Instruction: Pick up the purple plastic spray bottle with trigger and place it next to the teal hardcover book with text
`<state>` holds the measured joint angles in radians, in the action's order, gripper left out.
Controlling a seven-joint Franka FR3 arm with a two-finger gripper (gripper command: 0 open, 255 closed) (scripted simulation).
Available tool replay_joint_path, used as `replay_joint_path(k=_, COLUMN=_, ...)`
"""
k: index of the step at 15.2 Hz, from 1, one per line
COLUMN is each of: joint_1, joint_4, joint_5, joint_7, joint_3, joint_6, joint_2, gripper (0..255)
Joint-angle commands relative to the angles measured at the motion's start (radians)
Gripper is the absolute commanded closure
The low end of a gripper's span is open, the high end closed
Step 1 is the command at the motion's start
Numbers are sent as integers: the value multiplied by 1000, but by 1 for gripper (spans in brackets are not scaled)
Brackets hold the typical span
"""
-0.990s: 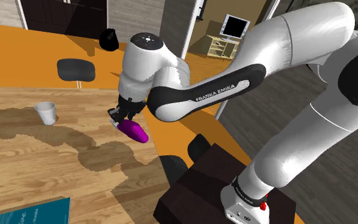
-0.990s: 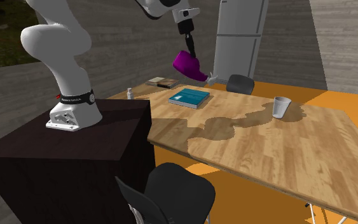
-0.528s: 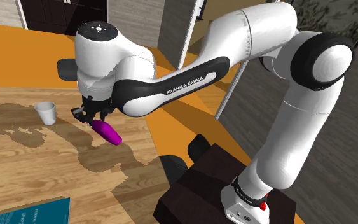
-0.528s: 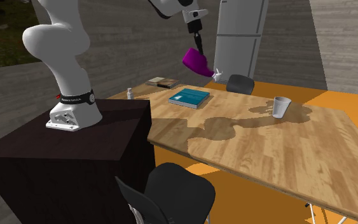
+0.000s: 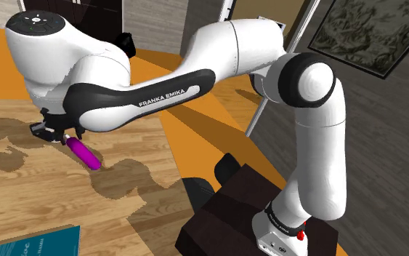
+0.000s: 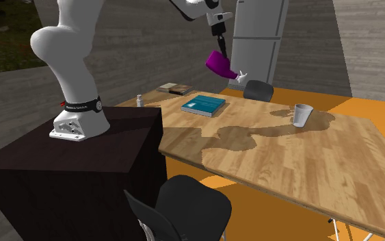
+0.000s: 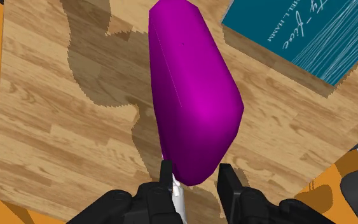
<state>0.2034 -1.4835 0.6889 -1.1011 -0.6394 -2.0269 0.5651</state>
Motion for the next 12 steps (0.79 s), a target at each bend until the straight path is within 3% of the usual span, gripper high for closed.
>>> replay_joint_path(k=1, joint_1=71, joint_4=158, joint_5=27, joint_7=10, joint_3=20, joint_6=66, joint_2=98, gripper=255)
replay_joint_path(k=2, joint_1=114, joint_4=255, joint_5=39, joint_7=20, joint_3=32, joint_6=103, joint_2=154, gripper=255)
replay_joint_path(k=12, joint_1=109, joint_4=184, joint_5=73, joint_7=-27, joint_3=54, joint_6=8, joint_2=192, gripper=255)
